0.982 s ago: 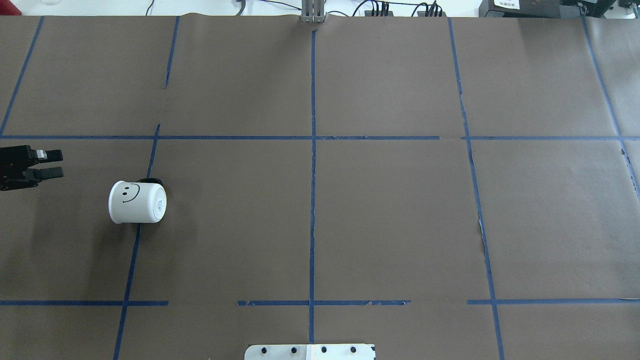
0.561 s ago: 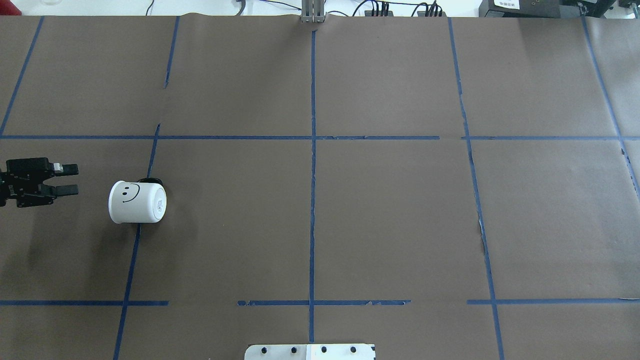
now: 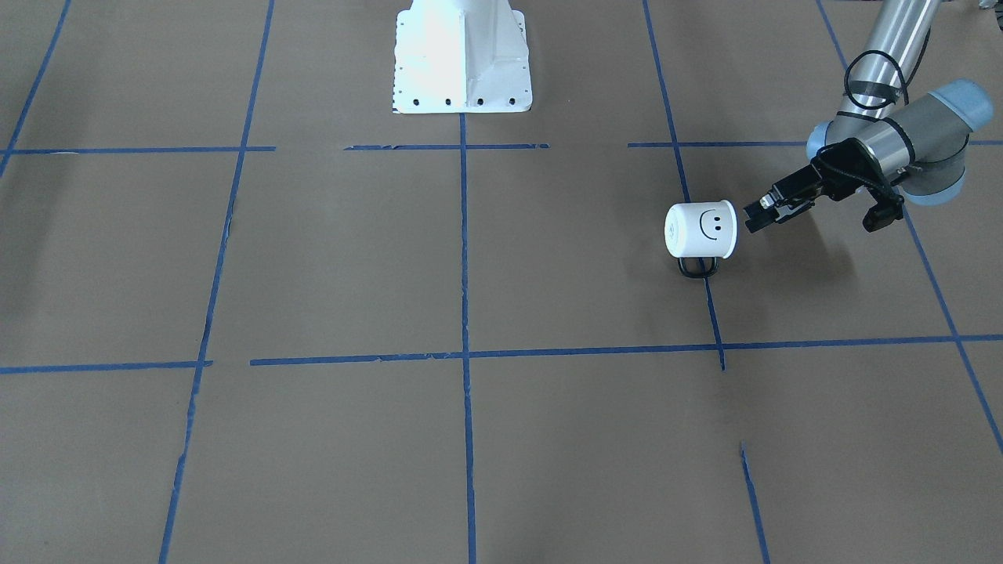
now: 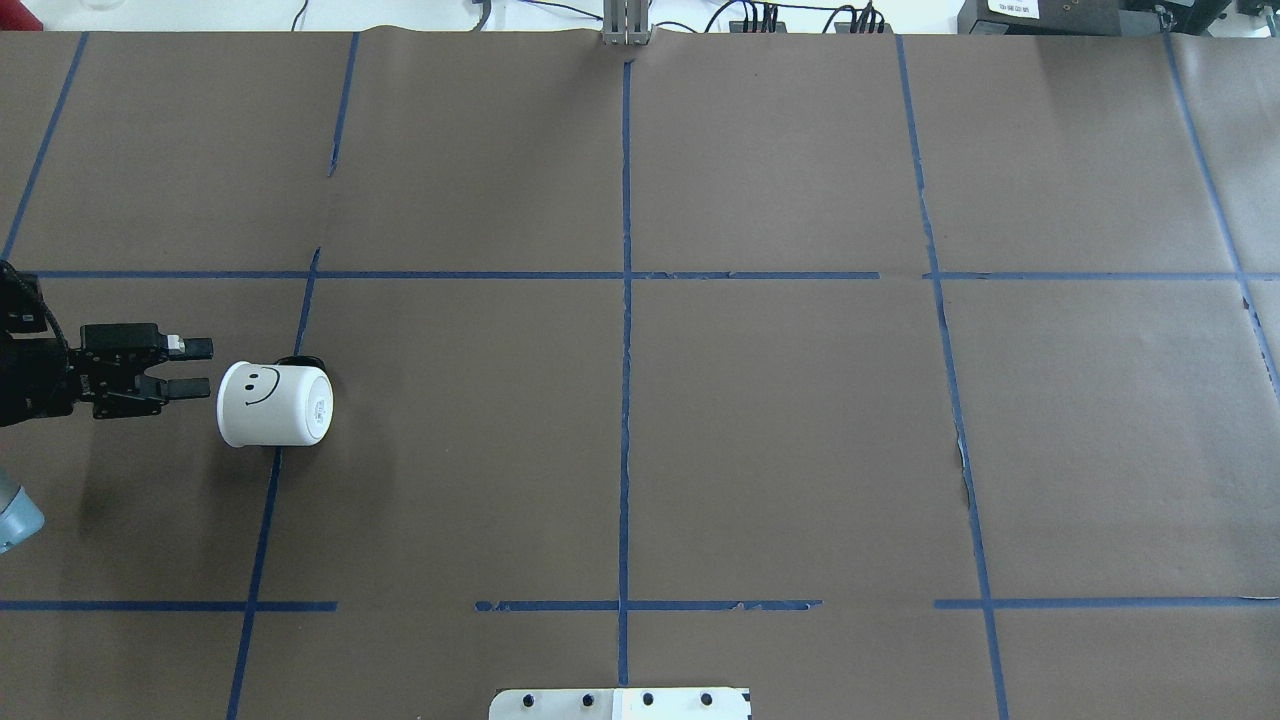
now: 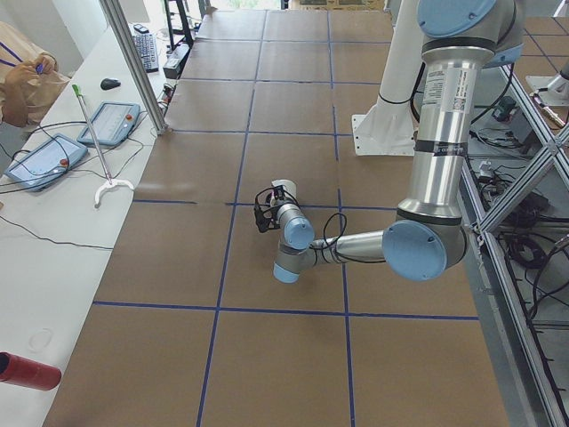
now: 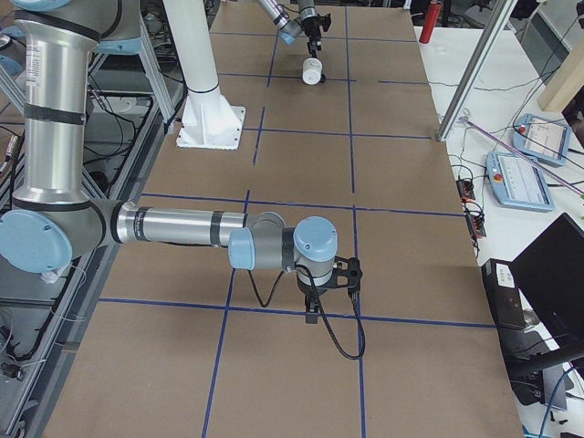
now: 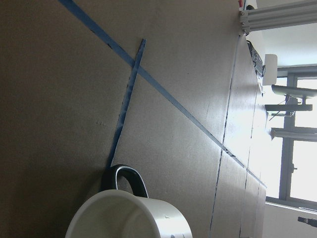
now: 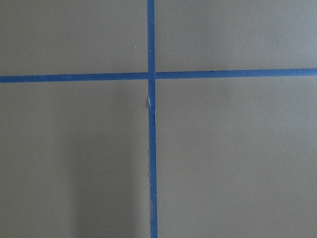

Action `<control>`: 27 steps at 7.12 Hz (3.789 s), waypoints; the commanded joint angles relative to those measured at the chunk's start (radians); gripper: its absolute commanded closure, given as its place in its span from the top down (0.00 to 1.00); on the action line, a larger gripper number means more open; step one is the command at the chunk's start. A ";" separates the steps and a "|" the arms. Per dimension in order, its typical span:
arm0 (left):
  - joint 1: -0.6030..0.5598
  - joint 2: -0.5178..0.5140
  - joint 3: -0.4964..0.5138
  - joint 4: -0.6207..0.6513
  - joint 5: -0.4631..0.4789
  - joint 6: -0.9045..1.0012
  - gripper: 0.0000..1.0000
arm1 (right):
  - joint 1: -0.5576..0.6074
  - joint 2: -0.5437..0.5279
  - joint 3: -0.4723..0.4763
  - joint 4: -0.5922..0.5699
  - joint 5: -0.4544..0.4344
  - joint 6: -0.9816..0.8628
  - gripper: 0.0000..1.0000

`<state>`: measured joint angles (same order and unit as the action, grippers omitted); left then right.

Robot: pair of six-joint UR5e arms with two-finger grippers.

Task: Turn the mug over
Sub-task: 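Close the left gripper on the mug's rim, then lift the mug with the left gripper and carry it toward the table centre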

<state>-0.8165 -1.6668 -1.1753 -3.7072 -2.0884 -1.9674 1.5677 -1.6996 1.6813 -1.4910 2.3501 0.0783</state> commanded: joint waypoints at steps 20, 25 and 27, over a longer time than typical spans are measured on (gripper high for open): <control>0.065 -0.008 -0.436 0.628 0.198 -0.059 0.00 | 0.000 0.000 0.000 0.000 0.000 0.000 1.00; 0.181 -0.480 -0.501 1.657 0.266 0.128 0.00 | 0.000 0.000 0.002 0.000 0.000 0.000 1.00; 0.252 -0.687 -0.450 1.978 0.307 0.130 0.00 | 0.000 0.000 0.002 0.000 0.000 0.000 1.00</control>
<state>-0.6092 -2.2181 -1.6624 -1.9334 -1.8040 -1.8423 1.5677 -1.6996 1.6826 -1.4910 2.3501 0.0782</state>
